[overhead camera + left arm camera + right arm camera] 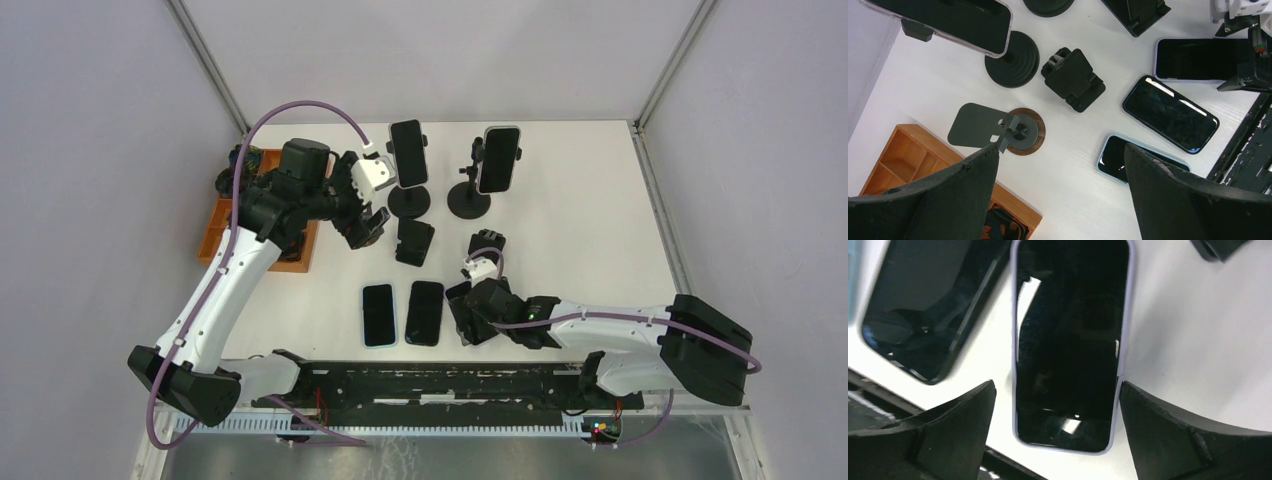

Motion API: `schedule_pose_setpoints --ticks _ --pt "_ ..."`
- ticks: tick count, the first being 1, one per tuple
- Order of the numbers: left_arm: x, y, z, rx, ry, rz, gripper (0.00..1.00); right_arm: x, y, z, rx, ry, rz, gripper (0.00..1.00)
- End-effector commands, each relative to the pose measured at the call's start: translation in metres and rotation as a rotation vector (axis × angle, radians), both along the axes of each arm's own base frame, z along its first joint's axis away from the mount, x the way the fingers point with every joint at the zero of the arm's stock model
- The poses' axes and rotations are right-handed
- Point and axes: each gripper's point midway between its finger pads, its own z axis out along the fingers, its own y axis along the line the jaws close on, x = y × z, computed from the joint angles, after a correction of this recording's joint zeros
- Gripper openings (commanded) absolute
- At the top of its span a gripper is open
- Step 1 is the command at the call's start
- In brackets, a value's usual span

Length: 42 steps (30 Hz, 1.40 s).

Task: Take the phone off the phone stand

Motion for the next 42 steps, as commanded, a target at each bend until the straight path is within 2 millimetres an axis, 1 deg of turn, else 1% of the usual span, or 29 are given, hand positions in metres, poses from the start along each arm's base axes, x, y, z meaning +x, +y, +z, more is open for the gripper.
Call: schedule_pose_setpoints --ticks 1,3,5,7,9,12,14,16,19,21,22,24,28,32,35,40,42 --pt "0.006 0.001 0.03 -0.038 -0.096 0.014 1.0 0.009 0.056 0.05 0.284 -0.037 0.031 0.98" --pt "0.005 0.001 0.029 -0.038 -0.092 0.012 1.0 0.01 0.06 0.06 0.325 -0.026 0.05 0.98" --pt "0.005 0.0 0.029 -0.039 -0.092 0.008 1.0 0.011 0.056 0.064 0.355 -0.006 0.054 0.98" --pt "0.005 0.0 0.03 -0.039 -0.094 0.006 1.0 0.015 0.044 0.063 0.355 -0.005 0.034 0.98" --pt "0.004 0.001 0.029 -0.037 -0.095 0.003 1.0 0.021 0.027 0.063 0.323 -0.024 0.004 0.98" --pt "0.003 0.001 0.029 -0.031 -0.097 -0.004 1.0 0.023 0.007 0.055 0.281 -0.031 -0.033 0.98" --pt "0.004 0.001 0.03 -0.031 -0.1 -0.003 1.0 0.02 -0.002 0.045 0.257 -0.02 -0.047 0.92" --pt "0.004 0.001 0.031 -0.033 -0.1 -0.004 1.0 0.014 -0.01 0.029 0.22 0.008 -0.045 0.88" --pt "0.003 0.001 0.034 -0.036 -0.103 -0.003 1.0 -0.003 -0.011 0.007 0.228 0.068 -0.004 0.84" --pt "0.003 0.001 0.036 -0.039 -0.108 -0.005 1.0 -0.012 -0.007 -0.001 0.266 0.1 0.023 0.83" --pt "0.004 0.0 0.037 -0.041 -0.108 -0.003 1.0 -0.017 0.0 -0.001 0.303 0.119 0.051 0.82" --pt "0.005 0.0 0.039 -0.046 -0.107 0.007 1.0 -0.02 0.01 0.002 0.352 0.129 0.086 0.8" --pt "0.01 -0.001 0.038 -0.056 -0.081 0.041 1.0 -0.015 0.027 0.009 0.391 0.121 0.133 0.75" --pt "0.013 -0.004 0.036 -0.069 -0.057 0.052 1.0 -0.01 0.044 0.011 0.388 0.127 0.158 0.72" --pt "0.016 -0.004 0.034 -0.071 -0.044 0.068 1.0 -0.01 0.058 0.012 0.375 0.135 0.183 0.7" --pt "0.018 -0.003 0.028 -0.067 -0.026 0.079 1.0 -0.013 0.078 0.017 0.338 0.122 0.239 0.71" --pt "0.02 -0.002 0.027 -0.066 -0.02 0.088 1.0 -0.014 0.086 0.025 0.363 0.115 0.256 0.72"
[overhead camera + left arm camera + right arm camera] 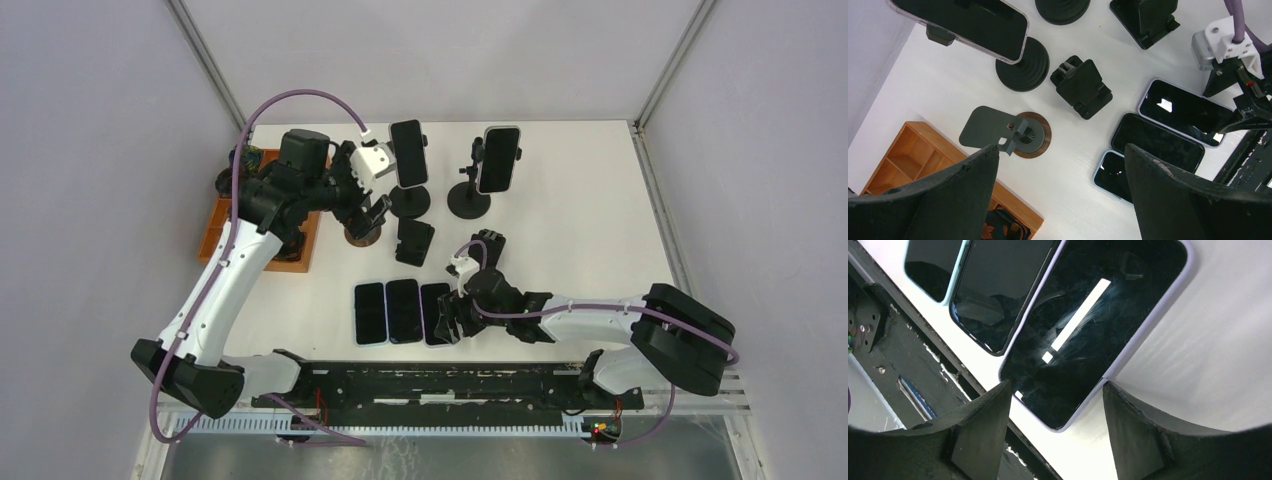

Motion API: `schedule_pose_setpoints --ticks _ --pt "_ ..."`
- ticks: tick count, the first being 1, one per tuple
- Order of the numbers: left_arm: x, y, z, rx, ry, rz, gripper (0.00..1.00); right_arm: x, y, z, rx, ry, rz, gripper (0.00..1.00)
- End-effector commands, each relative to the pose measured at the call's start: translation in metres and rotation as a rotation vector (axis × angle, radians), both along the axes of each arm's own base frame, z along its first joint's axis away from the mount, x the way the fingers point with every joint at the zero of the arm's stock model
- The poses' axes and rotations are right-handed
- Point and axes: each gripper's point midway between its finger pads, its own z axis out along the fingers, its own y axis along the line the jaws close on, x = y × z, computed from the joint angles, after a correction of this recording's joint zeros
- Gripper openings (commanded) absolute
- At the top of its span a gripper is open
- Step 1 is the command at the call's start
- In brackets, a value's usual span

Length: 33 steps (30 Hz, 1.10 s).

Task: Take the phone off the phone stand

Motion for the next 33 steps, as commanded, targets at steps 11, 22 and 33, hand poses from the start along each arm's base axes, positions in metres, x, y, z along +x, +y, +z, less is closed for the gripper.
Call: schedule_pose_setpoints --ticks 11,22,33 --pt "0.063 0.018 0.023 -0.106 -0.018 0.201 1.0 0.012 0.033 0.059 0.038 -0.103 0.122 0.9" --pt "0.128 -0.01 0.015 -0.274 0.084 0.259 1.0 0.058 -0.043 0.142 0.002 -0.345 -0.094 0.98" --pt "0.185 -0.03 -0.024 -0.346 0.175 0.265 0.93 0.052 -0.037 0.192 0.17 -0.392 -0.069 0.98"
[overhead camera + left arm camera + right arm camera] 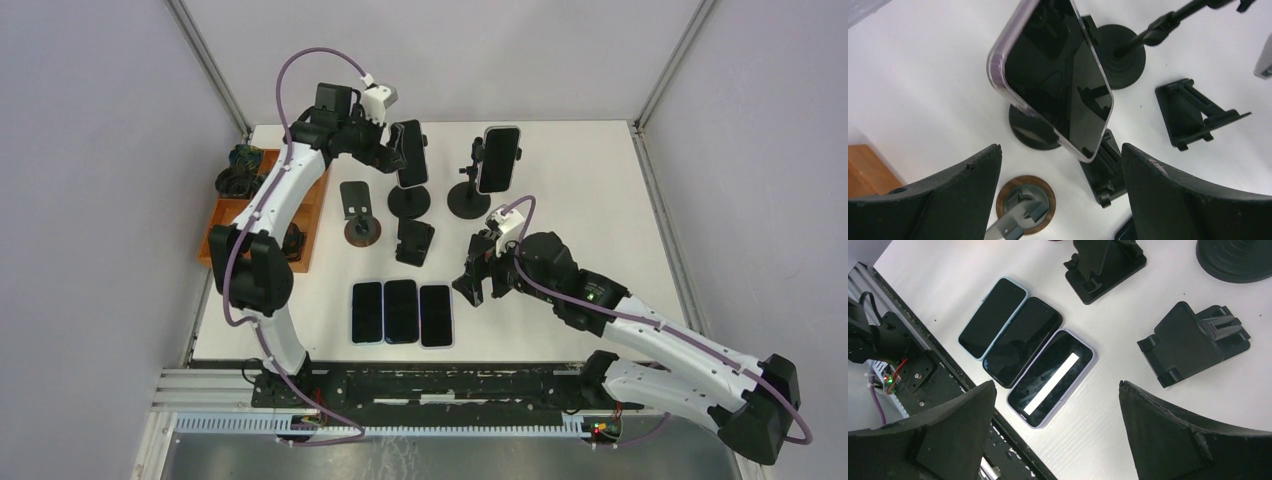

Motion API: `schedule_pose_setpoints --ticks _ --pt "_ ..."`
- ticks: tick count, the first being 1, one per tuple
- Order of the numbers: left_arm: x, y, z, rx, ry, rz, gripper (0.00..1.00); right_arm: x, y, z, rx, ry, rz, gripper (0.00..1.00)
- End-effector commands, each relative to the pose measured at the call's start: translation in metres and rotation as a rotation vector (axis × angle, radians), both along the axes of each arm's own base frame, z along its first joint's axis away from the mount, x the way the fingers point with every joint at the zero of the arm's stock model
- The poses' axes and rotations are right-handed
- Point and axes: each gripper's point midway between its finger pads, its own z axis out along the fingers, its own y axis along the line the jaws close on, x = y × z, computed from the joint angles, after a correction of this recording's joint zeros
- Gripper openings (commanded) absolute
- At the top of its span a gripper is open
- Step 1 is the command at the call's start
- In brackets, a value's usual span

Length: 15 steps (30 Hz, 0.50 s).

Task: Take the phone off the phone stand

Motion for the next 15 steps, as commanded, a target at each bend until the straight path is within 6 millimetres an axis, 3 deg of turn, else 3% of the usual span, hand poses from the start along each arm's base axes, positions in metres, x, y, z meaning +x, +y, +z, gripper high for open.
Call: schedule_pose_setpoints --ticks 1,10,15 --pt "0.028 -0.01 0.031 -0.108 -0.075 0.001 0.92 -0.002 0.009 0.035 0.082 -0.048 0.038 0.98" --pt "0.04 -0.025 0.012 -0.194 -0.032 -0.101 0.77 -0.007 0.016 0.049 0.142 -0.055 0.078 0.98" --pt "0.044 -0.03 0.0 -0.234 0.009 -0.14 0.61 -0.01 0.015 0.049 0.152 -0.047 0.08 0.98"
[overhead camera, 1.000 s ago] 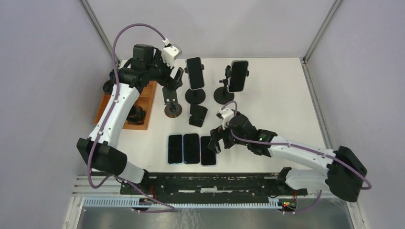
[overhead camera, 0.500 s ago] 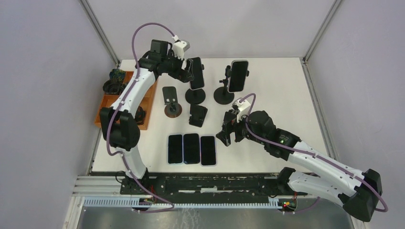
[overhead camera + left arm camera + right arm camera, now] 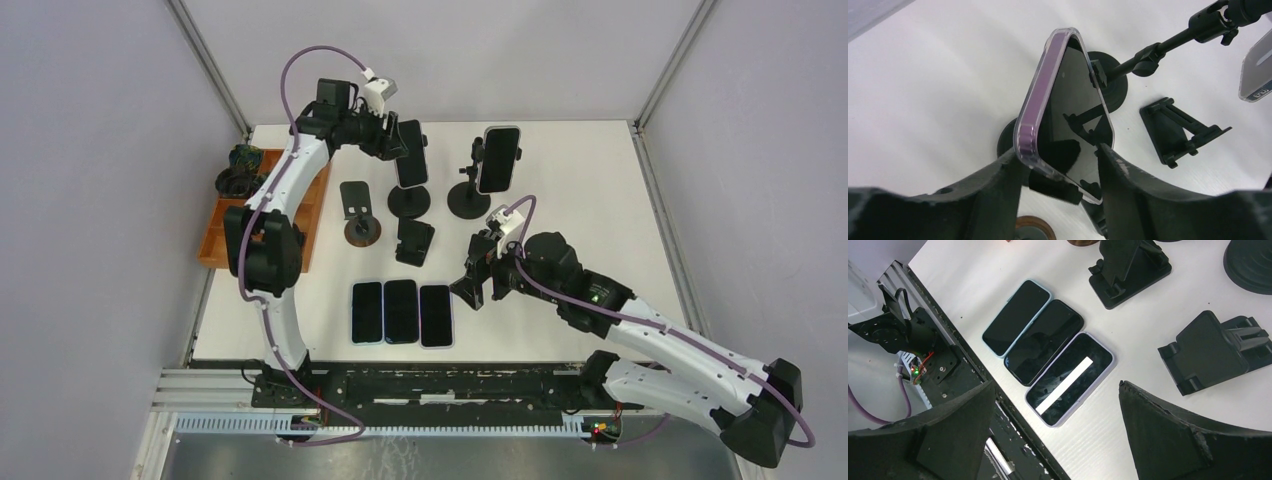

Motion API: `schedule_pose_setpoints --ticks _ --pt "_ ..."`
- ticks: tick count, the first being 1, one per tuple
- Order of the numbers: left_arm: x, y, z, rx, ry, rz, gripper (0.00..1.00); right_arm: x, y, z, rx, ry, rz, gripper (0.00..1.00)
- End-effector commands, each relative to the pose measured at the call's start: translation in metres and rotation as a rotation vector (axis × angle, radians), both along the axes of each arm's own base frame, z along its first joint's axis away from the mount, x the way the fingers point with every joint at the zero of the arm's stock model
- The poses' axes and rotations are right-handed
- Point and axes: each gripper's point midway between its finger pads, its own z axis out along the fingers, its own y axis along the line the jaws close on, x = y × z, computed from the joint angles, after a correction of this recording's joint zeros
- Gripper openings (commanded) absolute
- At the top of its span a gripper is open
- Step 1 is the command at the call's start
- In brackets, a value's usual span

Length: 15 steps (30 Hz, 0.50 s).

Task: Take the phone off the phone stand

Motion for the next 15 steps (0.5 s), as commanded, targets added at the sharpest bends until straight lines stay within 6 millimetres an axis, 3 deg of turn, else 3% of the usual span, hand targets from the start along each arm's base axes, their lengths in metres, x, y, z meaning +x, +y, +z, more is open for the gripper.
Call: schedule_pose_setpoints --ticks 1,4,7,12,15 --pt "0.006 -0.013 0.011 -0.1 0.006 -0.059 0.59 0.002 0.006 0.035 0.097 -0.05 0.005 0.98" --pt "0.005 -0.015 0.007 -0.119 0.022 -0.084 0.49 0.001 0.006 0.035 0.102 -0.046 0.007 0.98" --pt "0.004 -0.016 0.016 -0.134 0.007 -0.104 0.38 -0.002 0.007 0.037 0.112 -0.046 0.017 0.98" --pt "-0.007 -0.018 0.057 -0.153 -0.081 -0.169 0.1 -0.002 0.009 0.039 0.119 -0.054 0.026 0.98" --pt "-0.019 -0.017 0.084 -0.161 -0.145 -0.191 0.02 -0.001 0.01 0.039 0.121 -0.06 0.032 0.98"
